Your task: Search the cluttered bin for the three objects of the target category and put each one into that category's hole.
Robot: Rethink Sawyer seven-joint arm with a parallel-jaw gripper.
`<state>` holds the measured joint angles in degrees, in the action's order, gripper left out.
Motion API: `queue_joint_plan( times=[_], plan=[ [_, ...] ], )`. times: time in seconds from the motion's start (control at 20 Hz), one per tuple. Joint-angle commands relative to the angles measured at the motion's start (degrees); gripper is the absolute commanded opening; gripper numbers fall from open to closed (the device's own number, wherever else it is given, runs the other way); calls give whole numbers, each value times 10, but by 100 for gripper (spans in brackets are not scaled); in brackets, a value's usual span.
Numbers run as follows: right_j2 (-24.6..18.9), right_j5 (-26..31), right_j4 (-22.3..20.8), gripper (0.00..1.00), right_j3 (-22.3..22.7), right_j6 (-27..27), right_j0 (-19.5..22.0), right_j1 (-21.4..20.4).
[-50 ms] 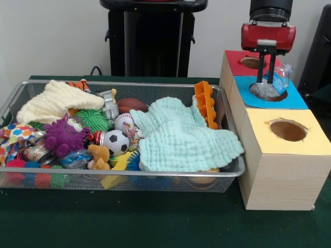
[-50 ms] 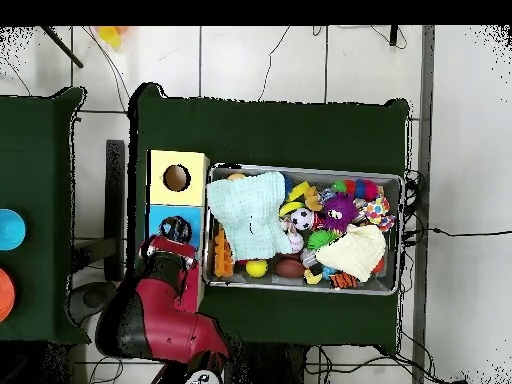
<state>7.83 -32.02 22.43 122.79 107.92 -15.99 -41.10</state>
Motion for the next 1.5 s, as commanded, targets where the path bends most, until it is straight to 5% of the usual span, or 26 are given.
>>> queue_joint_plan(
  times=[0.05, 1.0, 1.5],
  plan=[
    [8, 67, 36, 0, 0, 87, -5, -20],
    [-24, 19, -18, 0, -16, 122, 36, 32],
    [-29, 3, 17, 0, -32, 128, 12, 62]
  ],
)
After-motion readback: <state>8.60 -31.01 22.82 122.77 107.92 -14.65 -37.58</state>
